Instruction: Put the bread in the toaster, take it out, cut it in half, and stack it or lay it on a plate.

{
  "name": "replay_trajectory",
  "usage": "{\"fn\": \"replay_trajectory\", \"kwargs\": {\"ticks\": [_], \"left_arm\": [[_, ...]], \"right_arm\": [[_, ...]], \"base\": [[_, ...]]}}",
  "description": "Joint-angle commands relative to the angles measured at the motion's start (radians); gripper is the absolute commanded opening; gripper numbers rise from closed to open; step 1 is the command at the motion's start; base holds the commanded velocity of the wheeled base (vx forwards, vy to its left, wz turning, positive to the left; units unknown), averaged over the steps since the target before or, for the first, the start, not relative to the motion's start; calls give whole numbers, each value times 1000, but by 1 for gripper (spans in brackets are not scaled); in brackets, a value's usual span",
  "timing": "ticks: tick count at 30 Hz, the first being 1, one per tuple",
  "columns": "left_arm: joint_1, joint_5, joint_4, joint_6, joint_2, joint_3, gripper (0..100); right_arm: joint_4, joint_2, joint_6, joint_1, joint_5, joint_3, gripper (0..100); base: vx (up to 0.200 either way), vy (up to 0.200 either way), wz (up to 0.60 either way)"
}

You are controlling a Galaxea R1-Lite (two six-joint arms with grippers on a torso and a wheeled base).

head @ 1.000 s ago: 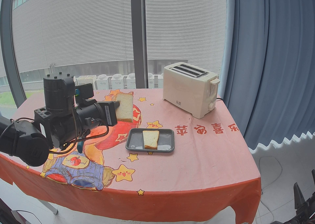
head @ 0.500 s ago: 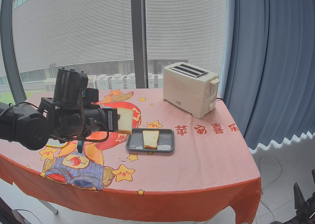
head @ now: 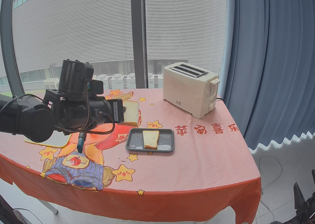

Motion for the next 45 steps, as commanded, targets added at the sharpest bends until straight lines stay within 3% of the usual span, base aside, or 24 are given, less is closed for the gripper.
{"fn": "replay_trajectory", "kwargs": {"ticks": [1,45], "left_arm": [[0,0,0,1,44,-29,0],[-5,-21,-16,-10,352,-174,0]], "right_arm": [[0,-15,0,1,1,17,100],[0,-15,0,1,1,17,100]], "base": [[0,0,0],[0,0,0]]}}
